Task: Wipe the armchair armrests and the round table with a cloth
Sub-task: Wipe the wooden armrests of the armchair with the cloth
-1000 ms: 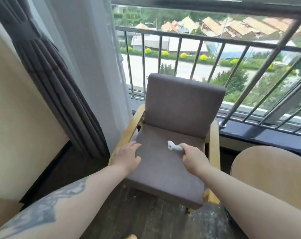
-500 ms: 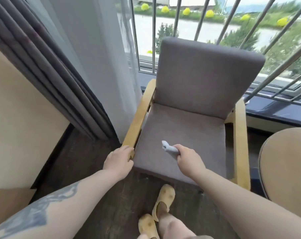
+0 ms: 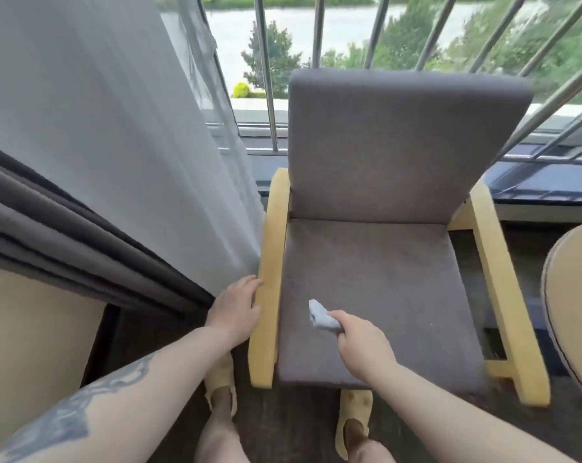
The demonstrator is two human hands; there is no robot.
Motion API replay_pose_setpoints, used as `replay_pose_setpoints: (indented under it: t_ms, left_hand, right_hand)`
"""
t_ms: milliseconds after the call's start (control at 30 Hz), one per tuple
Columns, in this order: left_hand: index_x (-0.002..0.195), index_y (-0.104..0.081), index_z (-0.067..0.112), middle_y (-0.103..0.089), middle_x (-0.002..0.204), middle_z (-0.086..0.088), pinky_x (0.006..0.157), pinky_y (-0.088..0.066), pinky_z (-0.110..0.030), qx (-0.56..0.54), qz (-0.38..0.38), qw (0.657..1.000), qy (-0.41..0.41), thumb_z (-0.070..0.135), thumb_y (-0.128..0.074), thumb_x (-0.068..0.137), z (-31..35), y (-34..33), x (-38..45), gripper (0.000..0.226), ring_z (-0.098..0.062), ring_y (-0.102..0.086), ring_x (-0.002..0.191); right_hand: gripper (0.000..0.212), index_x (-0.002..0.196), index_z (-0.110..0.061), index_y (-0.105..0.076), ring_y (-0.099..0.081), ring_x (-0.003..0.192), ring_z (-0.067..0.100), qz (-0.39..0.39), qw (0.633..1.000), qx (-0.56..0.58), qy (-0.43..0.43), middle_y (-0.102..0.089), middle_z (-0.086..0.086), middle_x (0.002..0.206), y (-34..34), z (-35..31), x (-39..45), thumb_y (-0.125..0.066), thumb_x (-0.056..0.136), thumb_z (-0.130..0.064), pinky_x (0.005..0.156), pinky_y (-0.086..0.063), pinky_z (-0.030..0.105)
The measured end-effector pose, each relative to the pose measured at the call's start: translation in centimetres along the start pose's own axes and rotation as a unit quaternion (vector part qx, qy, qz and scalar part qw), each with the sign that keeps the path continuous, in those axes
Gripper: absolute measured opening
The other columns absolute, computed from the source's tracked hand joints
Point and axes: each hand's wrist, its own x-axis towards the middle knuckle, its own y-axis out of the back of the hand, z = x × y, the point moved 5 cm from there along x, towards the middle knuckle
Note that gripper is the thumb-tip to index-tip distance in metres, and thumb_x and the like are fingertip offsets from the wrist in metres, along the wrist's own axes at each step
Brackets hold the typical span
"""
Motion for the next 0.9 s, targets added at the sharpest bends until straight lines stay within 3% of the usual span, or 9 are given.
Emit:
replay_pose_setpoints:
  t_ms: [133,233,300,367,433,500,633,733,900]
  left_hand:
    - [0.144,-0.037,0.017,-0.034,0.151,0.003,0.111,-0.033,-0.037,-0.011,-0.077,0.996,-0.048,0.010,-0.041,0.097,-2.0,0.0,5.8,0.048,-0.018,-0.034,0.137]
    - [0.145,-0.036,0.018,-0.028,0.154,0.003,0.112,-0.032,-0.034,0.042,-0.115,0.987,-0.106,0.007,-0.041,0.097,-3.4,-0.9,9.1,0.050,-0.019,-0.032,0.138]
    - [0.146,-0.035,0.019,-0.022,0.157,0.003,0.115,-0.027,-0.035,0.095,-0.125,0.976,-0.151,0.005,-0.039,0.096,-4.2,-1.7,11.0,0.052,-0.021,-0.026,0.142]
    - [0.147,-0.034,0.018,-0.019,0.158,0.001,0.116,-0.022,-0.034,0.142,-0.125,0.962,-0.198,0.006,-0.038,0.096,-4.9,-2.6,12.3,0.053,-0.022,-0.020,0.144]
    - [0.147,-0.033,0.017,-0.017,0.158,-0.001,0.117,-0.018,-0.034,0.187,-0.112,0.946,-0.240,0.010,-0.038,0.097,-5.5,-3.4,12.9,0.051,-0.021,-0.015,0.146]
    - [0.148,-0.030,0.017,-0.013,0.160,-0.002,0.118,-0.015,-0.035,0.235,-0.099,0.929,-0.267,0.015,-0.037,0.099,-6.3,-4.2,13.0,0.050,-0.021,-0.009,0.147]
    - [0.151,-0.021,0.019,-0.005,0.161,0.000,0.118,-0.014,-0.037,0.253,-0.077,0.924,-0.274,0.016,-0.035,0.099,-6.8,-5.0,14.0,0.054,-0.021,-0.003,0.147]
    - [0.151,-0.022,0.019,-0.006,0.161,0.001,0.116,-0.018,-0.039,0.240,-0.072,0.931,-0.267,0.018,-0.035,0.099,-6.1,-4.9,15.7,0.054,-0.020,-0.004,0.147]
    - [0.152,-0.013,0.022,0.001,0.161,0.005,0.115,-0.021,-0.037,0.261,-0.082,0.927,-0.257,0.019,-0.034,0.100,-4.3,-4.5,17.6,0.056,-0.016,0.000,0.148]
  right_hand:
    - [0.058,0.145,-0.031,-0.039,-0.043,0.131,0.017,0.052,0.982,0.161,-0.082,-0.043,-0.007,0.147,-5.8,-2.8,0.0,-0.036,0.094,-0.005,0.106,-0.035,0.028]
    - [0.063,0.147,-0.028,-0.036,-0.028,0.140,0.010,0.110,0.963,0.209,-0.132,-0.032,-0.010,0.152,-11.8,-5.1,-0.7,-0.038,0.093,0.005,0.116,-0.022,0.026]
    - [0.070,0.145,-0.026,-0.040,-0.026,0.141,0.009,0.144,0.959,0.197,-0.145,-0.029,-0.012,0.153,-16.0,-6.3,-1.1,-0.044,0.086,0.011,0.116,-0.013,0.020]
    - [0.072,0.138,-0.019,-0.049,-0.035,0.136,0.014,0.139,0.969,0.178,-0.102,-0.038,-0.008,0.147,-19.2,-7.5,-1.6,-0.054,0.071,0.007,0.113,-0.011,0.019]
    - [0.066,0.130,-0.015,-0.056,-0.040,0.129,0.018,0.112,0.983,0.129,-0.074,-0.050,-0.001,0.140,-21.7,-7.9,-2.4,-0.040,0.066,-0.006,0.112,-0.014,0.025]
    - [0.067,0.129,-0.014,-0.058,-0.038,0.131,0.020,0.086,0.992,0.081,-0.053,-0.054,0.004,0.138,-23.5,-8.2,-2.8,-0.035,0.067,-0.008,0.112,-0.016,0.033]
    - [0.066,0.130,-0.012,-0.059,-0.047,0.131,0.022,0.124,0.991,0.046,-0.030,-0.051,0.004,0.141,-22.7,-8.7,-0.1,-0.031,0.071,-0.005,0.111,-0.021,0.036]
    - [0.067,0.132,-0.010,-0.057,-0.041,0.134,0.020,0.162,0.982,0.076,-0.056,-0.052,0.006,0.141,-22.7,-9.0,0.7,-0.028,0.072,-0.004,0.111,-0.019,0.033]
    - [0.073,0.130,-0.015,-0.059,-0.039,0.133,0.015,0.136,0.986,0.087,-0.049,-0.052,0.001,0.140,-24.7,-8.8,-1.3,-0.027,0.066,-0.003,0.110,-0.019,0.029]
